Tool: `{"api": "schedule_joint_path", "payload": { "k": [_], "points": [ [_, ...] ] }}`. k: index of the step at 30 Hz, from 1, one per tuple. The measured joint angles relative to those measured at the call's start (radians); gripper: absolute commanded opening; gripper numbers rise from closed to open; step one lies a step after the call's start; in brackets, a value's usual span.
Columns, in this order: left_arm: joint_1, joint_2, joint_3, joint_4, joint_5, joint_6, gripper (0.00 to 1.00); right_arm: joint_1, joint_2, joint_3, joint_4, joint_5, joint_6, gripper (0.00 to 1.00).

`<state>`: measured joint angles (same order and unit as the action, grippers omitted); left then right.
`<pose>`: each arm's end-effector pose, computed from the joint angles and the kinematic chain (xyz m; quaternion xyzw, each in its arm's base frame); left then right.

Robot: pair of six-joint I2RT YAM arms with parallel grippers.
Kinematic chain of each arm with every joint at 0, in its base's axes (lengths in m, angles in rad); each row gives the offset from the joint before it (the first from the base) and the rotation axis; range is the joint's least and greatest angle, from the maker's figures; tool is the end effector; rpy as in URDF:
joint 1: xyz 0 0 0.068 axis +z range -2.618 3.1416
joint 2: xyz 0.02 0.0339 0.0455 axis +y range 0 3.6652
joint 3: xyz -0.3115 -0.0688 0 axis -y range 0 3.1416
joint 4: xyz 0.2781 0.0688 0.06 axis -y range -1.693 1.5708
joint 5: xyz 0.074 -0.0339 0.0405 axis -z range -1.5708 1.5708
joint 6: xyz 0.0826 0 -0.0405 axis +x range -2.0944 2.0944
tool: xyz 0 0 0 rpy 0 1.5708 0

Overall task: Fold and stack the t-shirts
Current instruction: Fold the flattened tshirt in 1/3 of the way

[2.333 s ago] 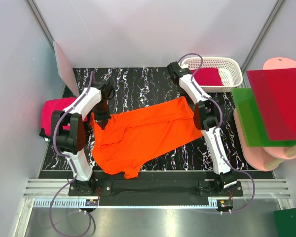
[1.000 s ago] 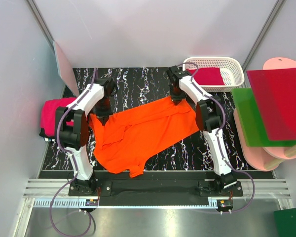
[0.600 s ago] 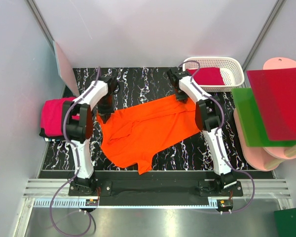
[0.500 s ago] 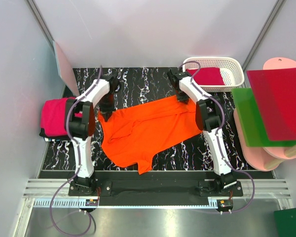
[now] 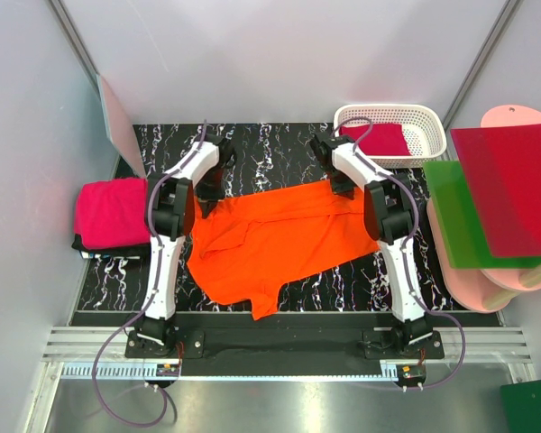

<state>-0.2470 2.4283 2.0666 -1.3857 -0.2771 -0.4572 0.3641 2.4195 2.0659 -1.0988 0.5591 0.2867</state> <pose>0.5000 -0.1028 0.1240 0.0914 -0.9824 -0.1593 0.0345 0.5318 0.1558 0.1364 -0.0208 0.9594 -0.2428 0.1419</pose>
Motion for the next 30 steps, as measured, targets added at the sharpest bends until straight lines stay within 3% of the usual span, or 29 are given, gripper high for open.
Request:
{"api": "schedule_joint_path", "payload": {
  "k": [10, 19, 20, 21, 22, 23, 24, 25, 26, 28, 30],
  "points": [
    [-0.001, 0.14, 0.326, 0.019, -0.079, -0.09, 0.0, -0.002, -0.243, -0.071, -0.023, -0.015, 0.028, 0.0],
    [0.009, 0.151, 0.374, 0.13, -0.034, -0.095, 0.0, -0.003, -0.472, -0.179, -0.011, -0.085, 0.024, 0.02],
    [0.011, 0.15, 0.382, 0.143, -0.027, -0.092, 0.0, -0.003, -0.489, -0.198, -0.01, -0.097, 0.024, 0.04],
    [0.014, 0.145, 0.386, 0.159, -0.021, -0.089, 0.0, -0.003, -0.505, -0.218, -0.011, -0.11, 0.024, 0.15],
    [0.018, 0.135, 0.384, 0.171, -0.015, -0.083, 0.1, -0.003, -0.517, -0.233, -0.01, -0.119, 0.024, 0.35],
    [0.022, 0.115, 0.365, 0.19, -0.01, -0.073, 0.18, -0.003, -0.539, -0.263, -0.003, -0.144, 0.023, 0.45],
    [0.025, 0.082, 0.336, 0.206, -0.003, -0.063, 0.32, -0.003, -0.555, -0.282, -0.003, -0.161, 0.032, 0.58],
    [0.026, 0.031, 0.286, 0.221, 0.01, -0.052, 0.53, -0.003, -0.579, -0.311, 0.003, -0.179, 0.031, 0.81],
    [0.028, -0.037, 0.22, 0.246, 0.024, -0.04, 0.83, -0.003, -0.608, -0.344, 0.009, -0.199, 0.033, 0.86],
    [0.03, -0.224, 0.059, 0.29, 0.054, -0.018, 0.94, -0.003, -0.679, -0.421, 0.017, -0.234, 0.043, 0.89],
    [0.026, -0.435, -0.093, 0.335, 0.092, -0.012, 0.95, -0.003, -0.767, -0.51, 0.029, -0.266, 0.052, 0.89]
  ]
}}
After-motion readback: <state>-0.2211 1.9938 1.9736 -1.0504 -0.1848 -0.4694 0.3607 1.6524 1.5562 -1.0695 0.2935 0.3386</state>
